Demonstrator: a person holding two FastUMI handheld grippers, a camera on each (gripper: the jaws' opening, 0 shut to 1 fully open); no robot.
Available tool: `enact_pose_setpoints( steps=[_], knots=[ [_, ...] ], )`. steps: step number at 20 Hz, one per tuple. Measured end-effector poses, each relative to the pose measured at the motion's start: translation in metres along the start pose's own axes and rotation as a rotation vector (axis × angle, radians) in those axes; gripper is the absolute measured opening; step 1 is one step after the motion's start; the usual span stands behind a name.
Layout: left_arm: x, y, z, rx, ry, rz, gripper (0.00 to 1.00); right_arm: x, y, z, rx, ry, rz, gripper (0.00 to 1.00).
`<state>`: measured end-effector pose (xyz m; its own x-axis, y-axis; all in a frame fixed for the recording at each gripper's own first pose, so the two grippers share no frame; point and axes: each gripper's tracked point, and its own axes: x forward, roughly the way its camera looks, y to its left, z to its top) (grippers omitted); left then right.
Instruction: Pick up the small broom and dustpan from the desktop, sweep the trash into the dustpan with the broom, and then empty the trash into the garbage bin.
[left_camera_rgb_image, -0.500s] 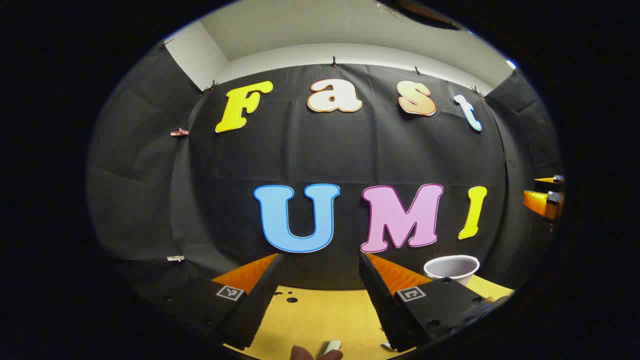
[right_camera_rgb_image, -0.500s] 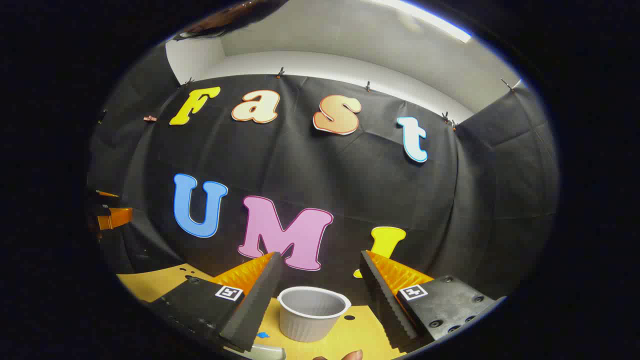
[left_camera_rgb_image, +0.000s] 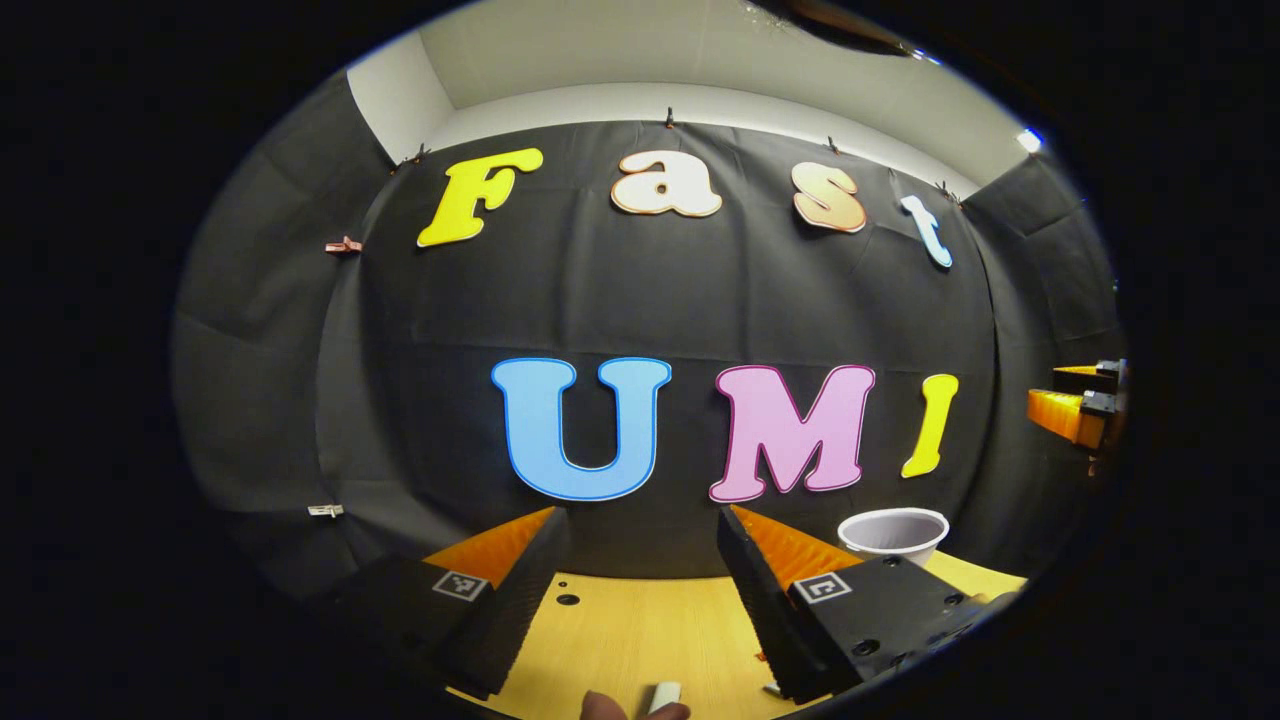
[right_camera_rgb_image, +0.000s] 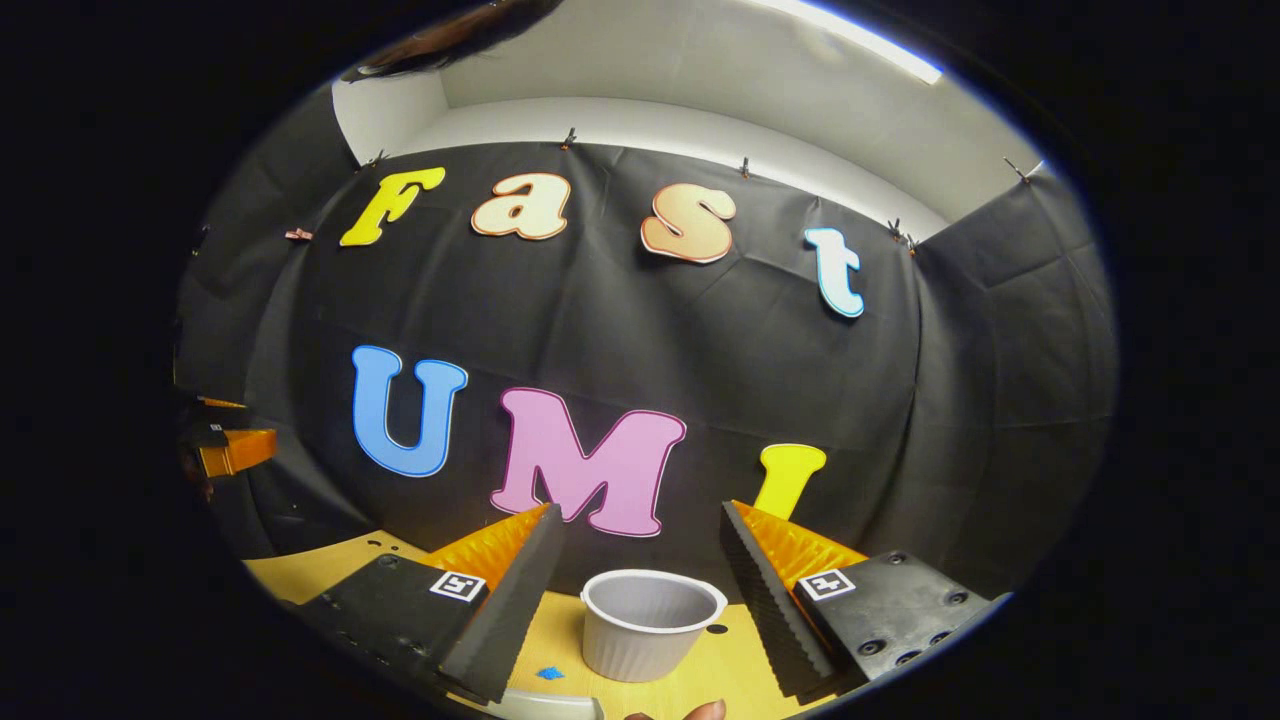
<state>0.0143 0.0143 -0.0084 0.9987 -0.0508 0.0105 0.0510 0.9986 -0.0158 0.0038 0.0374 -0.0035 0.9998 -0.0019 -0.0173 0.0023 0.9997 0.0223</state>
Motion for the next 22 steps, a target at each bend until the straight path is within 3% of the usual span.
enact_pose_setpoints(
  steps=[7, 10, 14, 22],
  knots=[
    [0.007, -0.007, -0.010, 0.011, 0.024, -0.019, 0.95, 0.007, 0.008, -0.015, 0.005, 0.019, 0.025, 0.97],
    [0.010, -0.008, -0.016, 0.019, 0.032, -0.025, 0.95, -0.005, 0.022, -0.040, -0.011, 0.086, 0.092, 0.97],
    [0.011, -0.008, -0.025, 0.036, 0.046, -0.027, 0.95, -0.046, 0.044, -0.118, -0.006, 0.318, 0.194, 0.96],
    [0.005, -0.008, -0.053, 0.100, 0.092, -0.059, 0.95, -0.146, 0.085, -0.293, -0.028, 0.823, 0.325, 0.95]
  ],
)
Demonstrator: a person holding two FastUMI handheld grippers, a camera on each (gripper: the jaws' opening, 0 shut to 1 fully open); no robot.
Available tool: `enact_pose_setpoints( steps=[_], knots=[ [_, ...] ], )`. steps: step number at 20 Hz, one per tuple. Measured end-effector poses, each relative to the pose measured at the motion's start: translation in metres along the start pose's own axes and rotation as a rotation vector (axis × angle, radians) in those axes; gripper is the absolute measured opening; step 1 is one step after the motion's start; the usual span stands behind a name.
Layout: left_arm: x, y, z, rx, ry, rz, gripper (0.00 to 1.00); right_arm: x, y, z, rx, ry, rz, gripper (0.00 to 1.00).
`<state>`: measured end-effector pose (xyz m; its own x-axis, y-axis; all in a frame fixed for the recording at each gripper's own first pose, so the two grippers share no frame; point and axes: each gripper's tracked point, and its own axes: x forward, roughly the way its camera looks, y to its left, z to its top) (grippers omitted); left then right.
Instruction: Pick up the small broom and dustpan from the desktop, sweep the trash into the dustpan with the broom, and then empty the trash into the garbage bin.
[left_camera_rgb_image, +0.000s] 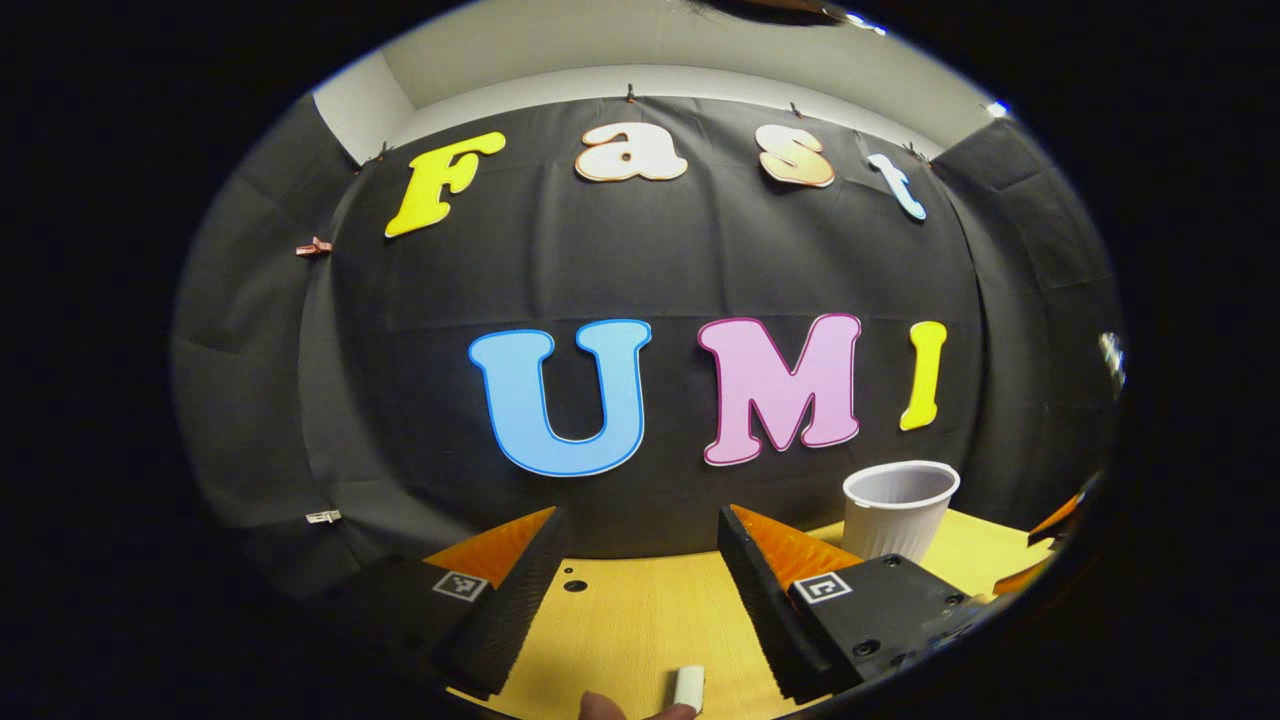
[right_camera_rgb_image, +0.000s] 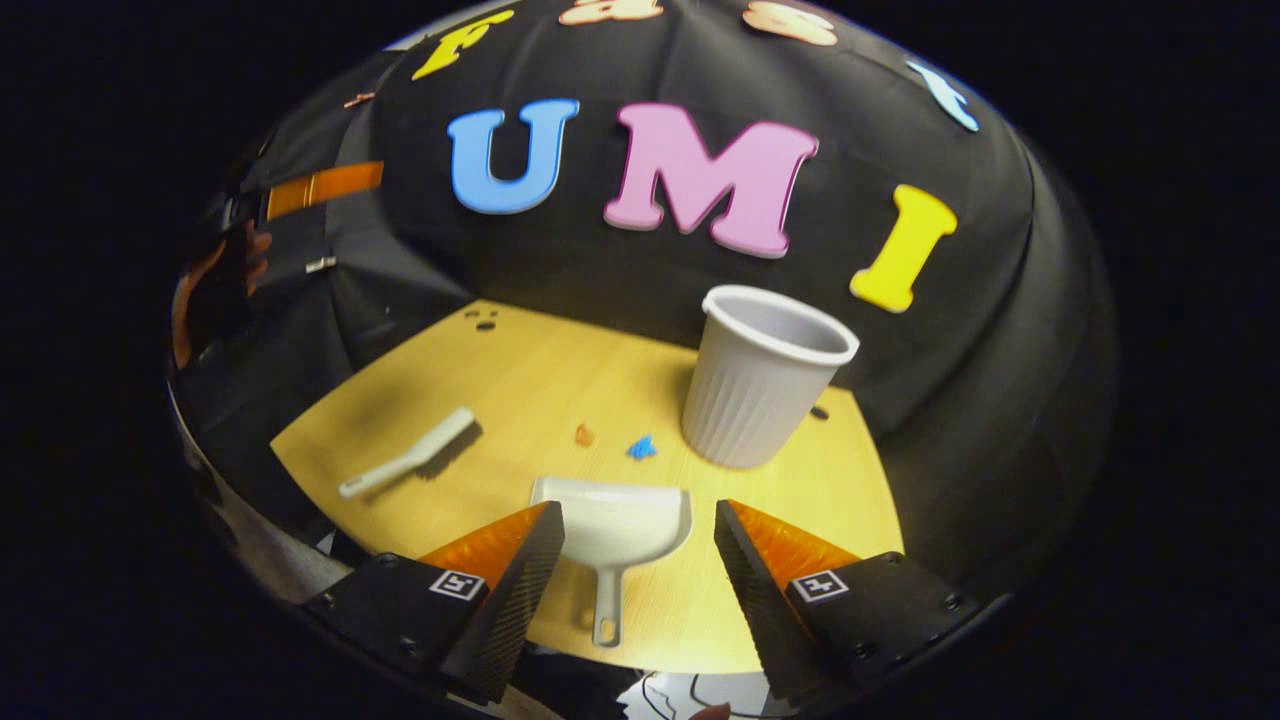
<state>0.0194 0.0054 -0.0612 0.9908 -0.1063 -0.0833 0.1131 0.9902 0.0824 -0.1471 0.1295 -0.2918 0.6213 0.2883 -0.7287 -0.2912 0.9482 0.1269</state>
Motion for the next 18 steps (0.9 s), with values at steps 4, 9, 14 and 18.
enact_pose_setpoints(
  steps=[4, 9, 14, 18],
  knots=[
    [-0.007, 0.004, -0.011, -0.026, 0.034, 0.001, 0.96, 0.039, 0.007, -0.073, 0.081, 0.181, 0.033, 0.91],
    [-0.014, 0.016, -0.014, -0.007, 0.042, 0.036, 0.96, 0.094, 0.010, -0.128, 0.078, 0.334, 0.036, 0.92],
    [-0.021, 0.025, -0.023, 0.001, 0.067, 0.062, 0.96, 0.134, 0.026, -0.154, 0.109, 0.418, 0.054, 0.92],
    [-0.023, 0.030, -0.031, 0.003, 0.090, 0.081, 0.97, 0.157, 0.030, -0.154, 0.124, 0.440, 0.050, 0.92]
  ],
)
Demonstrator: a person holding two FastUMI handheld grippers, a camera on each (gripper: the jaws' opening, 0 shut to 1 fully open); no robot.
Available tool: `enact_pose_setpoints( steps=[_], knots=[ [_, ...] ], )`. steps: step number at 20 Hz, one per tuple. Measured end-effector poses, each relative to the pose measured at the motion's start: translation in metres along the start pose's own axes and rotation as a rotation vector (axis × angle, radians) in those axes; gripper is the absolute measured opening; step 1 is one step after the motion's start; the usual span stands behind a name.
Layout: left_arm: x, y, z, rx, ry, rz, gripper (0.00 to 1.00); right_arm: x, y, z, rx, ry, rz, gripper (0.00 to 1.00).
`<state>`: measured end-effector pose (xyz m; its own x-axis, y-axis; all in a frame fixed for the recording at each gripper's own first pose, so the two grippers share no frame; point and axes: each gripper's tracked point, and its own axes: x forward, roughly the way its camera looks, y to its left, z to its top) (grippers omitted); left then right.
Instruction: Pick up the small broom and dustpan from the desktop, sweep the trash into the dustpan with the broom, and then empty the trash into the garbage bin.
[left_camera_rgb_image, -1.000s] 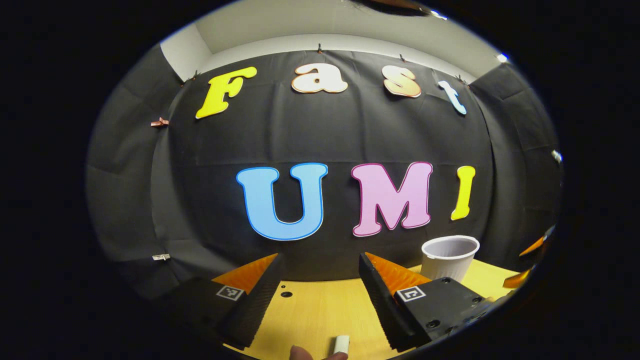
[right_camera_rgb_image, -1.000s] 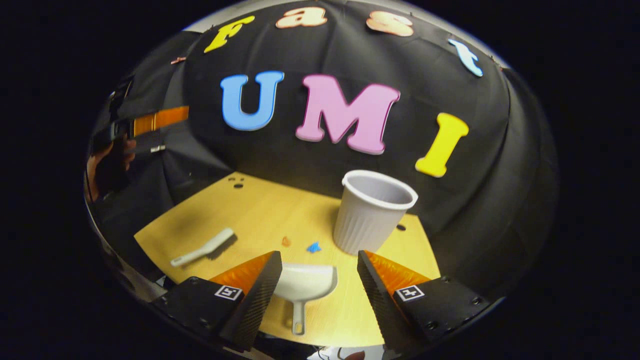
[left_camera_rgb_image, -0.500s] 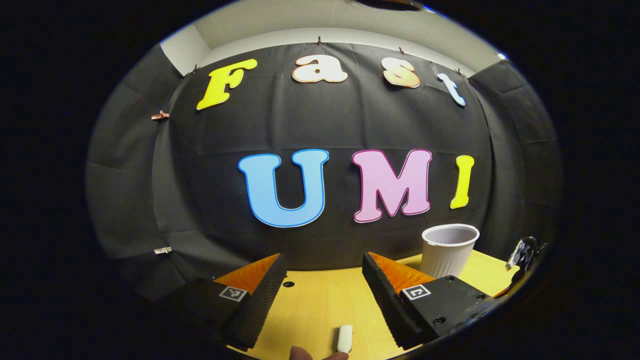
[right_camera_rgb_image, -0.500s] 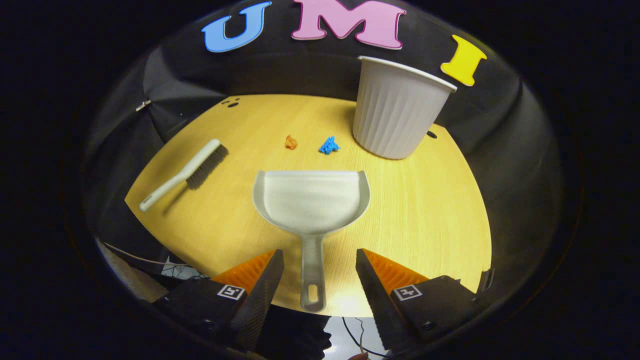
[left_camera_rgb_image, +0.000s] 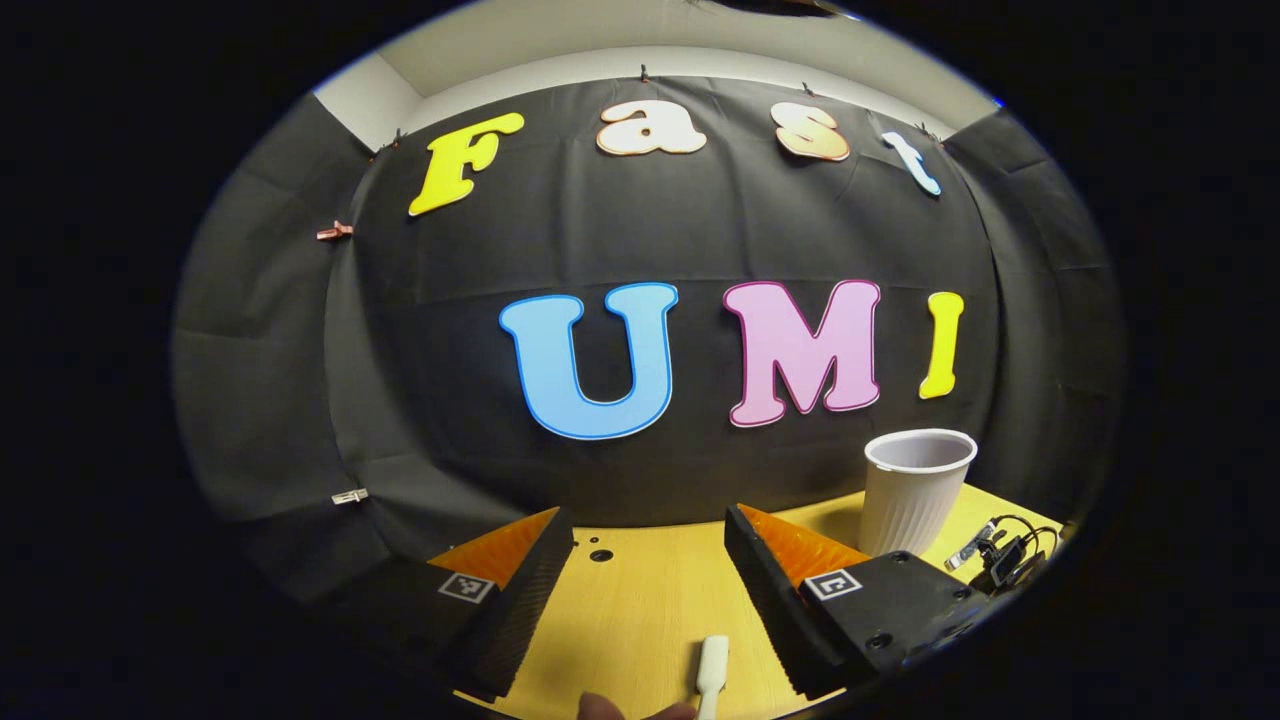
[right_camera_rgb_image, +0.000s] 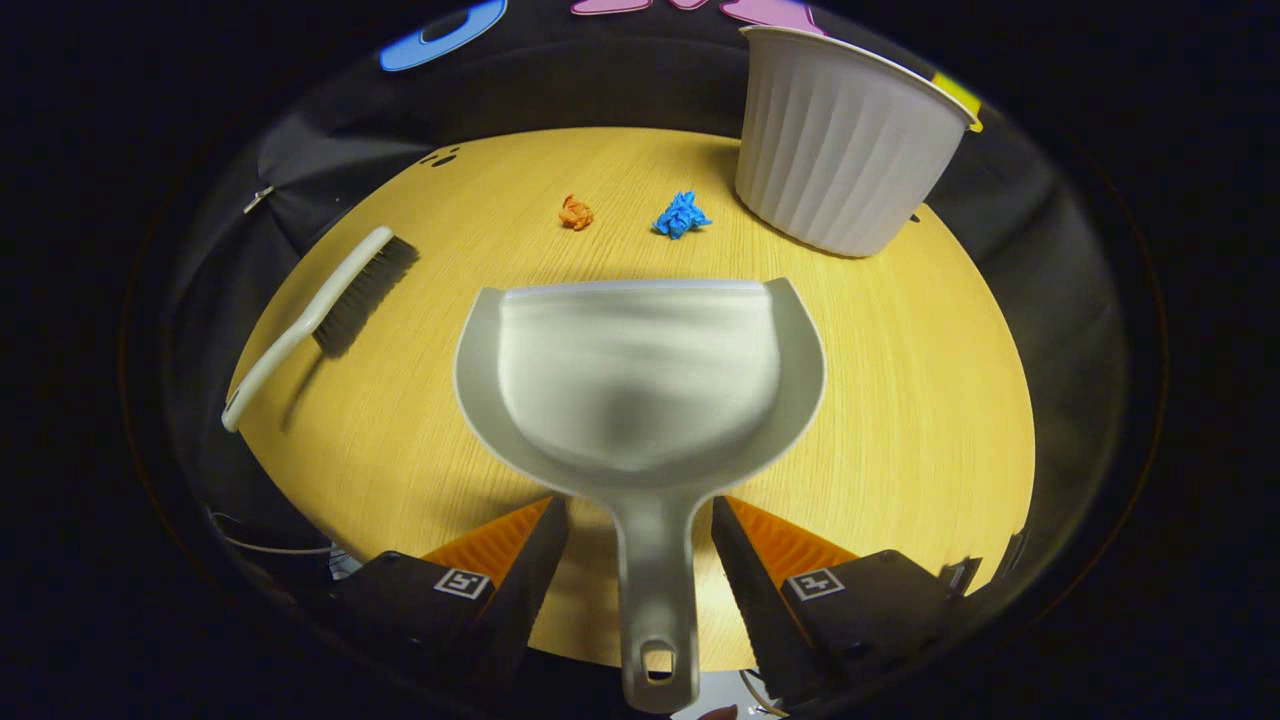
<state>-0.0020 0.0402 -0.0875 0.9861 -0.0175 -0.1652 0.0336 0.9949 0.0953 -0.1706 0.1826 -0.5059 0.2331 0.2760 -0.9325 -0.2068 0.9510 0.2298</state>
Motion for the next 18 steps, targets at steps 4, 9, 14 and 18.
enact_pose_setpoints(
  steps=[4, 9, 14, 18],
  knots=[
    [0.001, 0.002, -0.005, -0.003, 0.014, 0.008, 0.96, 0.013, 0.001, 0.001, 0.017, 0.032, 0.007, 0.92],
    [0.004, -0.005, -0.016, -0.013, 0.037, 0.004, 0.96, 0.017, -0.004, 0.006, 0.039, 0.047, 0.000, 0.77],
    [0.009, -0.006, -0.035, -0.019, 0.071, 0.005, 0.96, 0.018, -0.004, 0.009, 0.040, 0.045, 0.007, 0.39],
    [0.012, -0.008, -0.066, -0.033, 0.152, 0.001, 0.96, 0.009, -0.006, 0.007, 0.029, 0.021, 0.021, 0.36]
  ],
)
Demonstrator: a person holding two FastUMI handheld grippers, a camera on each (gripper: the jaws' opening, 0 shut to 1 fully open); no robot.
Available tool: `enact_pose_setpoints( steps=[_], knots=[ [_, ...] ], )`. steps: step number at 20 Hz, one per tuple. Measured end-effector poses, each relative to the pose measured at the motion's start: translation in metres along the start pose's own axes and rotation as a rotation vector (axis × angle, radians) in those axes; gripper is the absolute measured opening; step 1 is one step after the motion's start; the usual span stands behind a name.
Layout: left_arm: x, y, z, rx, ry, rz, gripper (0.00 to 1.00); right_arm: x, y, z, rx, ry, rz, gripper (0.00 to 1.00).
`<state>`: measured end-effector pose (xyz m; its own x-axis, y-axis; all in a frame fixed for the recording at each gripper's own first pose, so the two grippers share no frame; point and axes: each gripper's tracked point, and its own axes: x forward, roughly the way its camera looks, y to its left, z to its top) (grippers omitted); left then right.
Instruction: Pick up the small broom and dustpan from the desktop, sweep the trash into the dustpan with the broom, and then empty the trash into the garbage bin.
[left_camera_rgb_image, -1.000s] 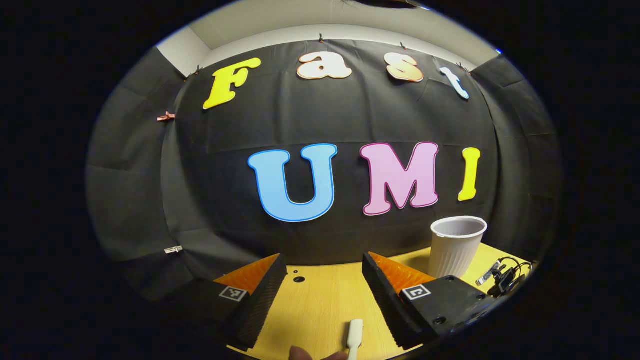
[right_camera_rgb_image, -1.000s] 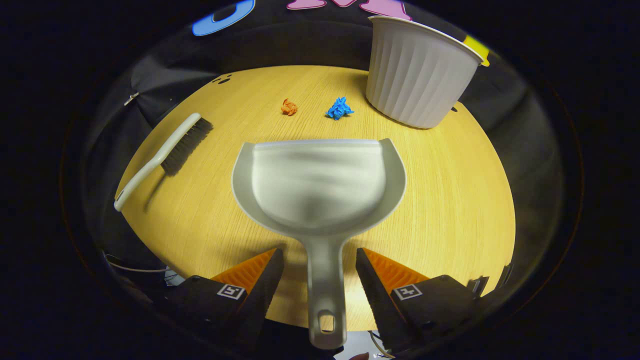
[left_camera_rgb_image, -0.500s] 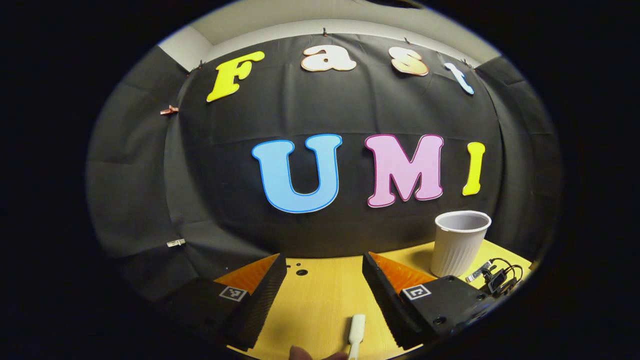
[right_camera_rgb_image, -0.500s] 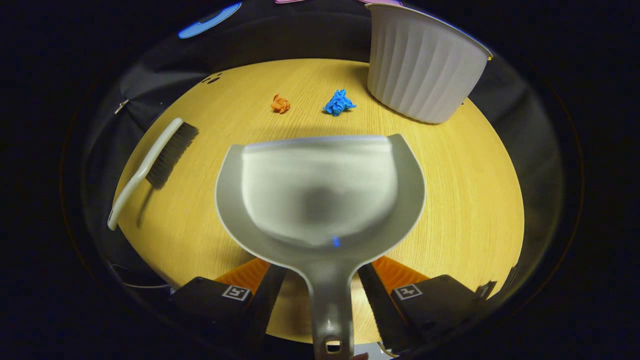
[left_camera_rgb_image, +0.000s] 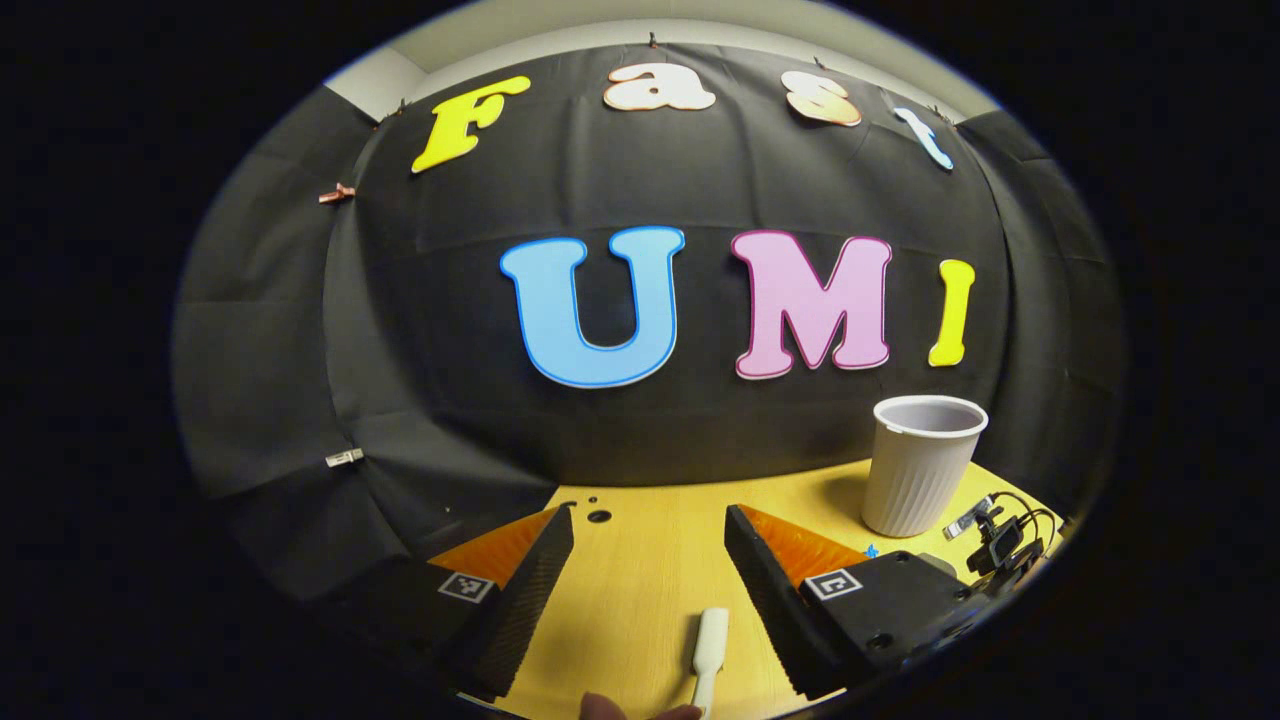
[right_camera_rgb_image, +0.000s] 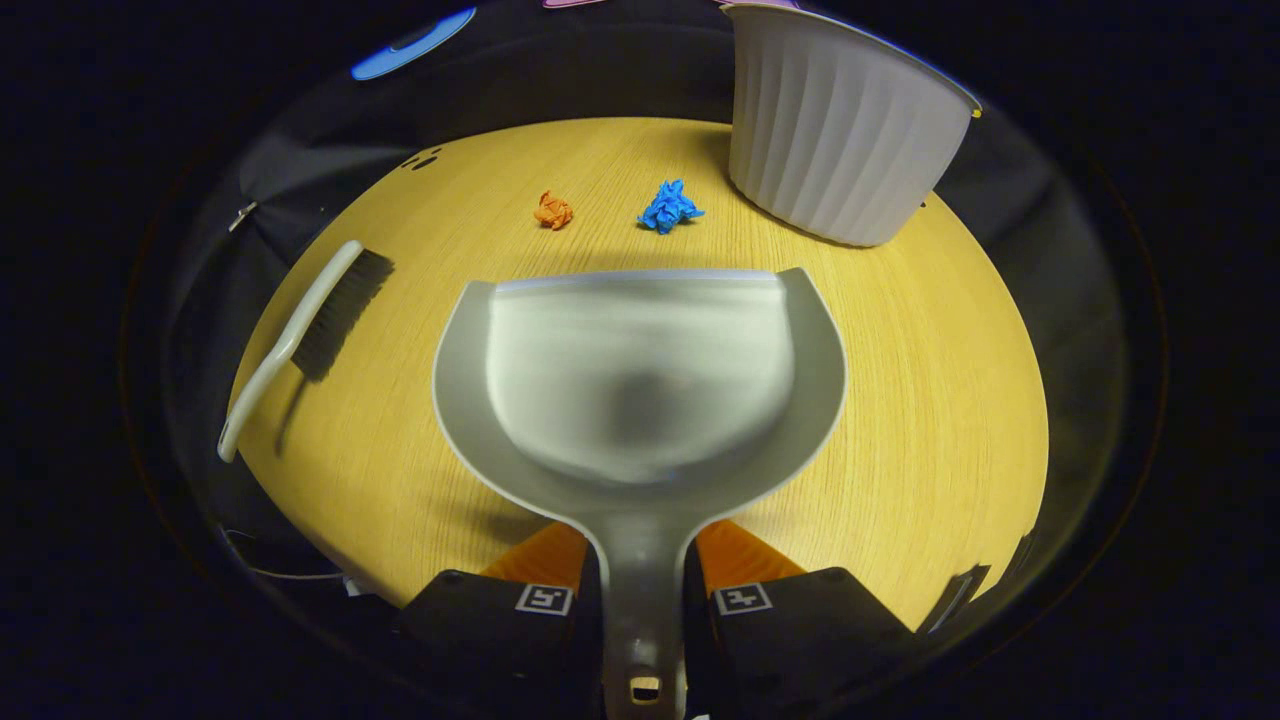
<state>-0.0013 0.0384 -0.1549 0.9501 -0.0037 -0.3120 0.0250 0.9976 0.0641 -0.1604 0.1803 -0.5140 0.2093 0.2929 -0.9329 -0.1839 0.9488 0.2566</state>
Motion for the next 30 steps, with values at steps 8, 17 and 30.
enact_pose_setpoints(
  steps=[8, 17, 30],
  knots=[
    [0.023, -0.029, -0.128, 0.057, 0.398, -0.113, 1.00, -0.051, -0.001, -0.002, -0.155, -0.060, 0.040, 0.36],
    [0.025, -0.052, -0.269, 0.038, 0.832, -0.174, 0.91, -0.065, -0.030, -0.008, -0.112, -0.065, 0.020, 0.36],
    [0.046, -0.070, -0.339, 0.088, 1.055, -0.201, 0.81, -0.068, -0.037, -0.014, -0.116, -0.021, 0.036, 0.36]
  ],
)
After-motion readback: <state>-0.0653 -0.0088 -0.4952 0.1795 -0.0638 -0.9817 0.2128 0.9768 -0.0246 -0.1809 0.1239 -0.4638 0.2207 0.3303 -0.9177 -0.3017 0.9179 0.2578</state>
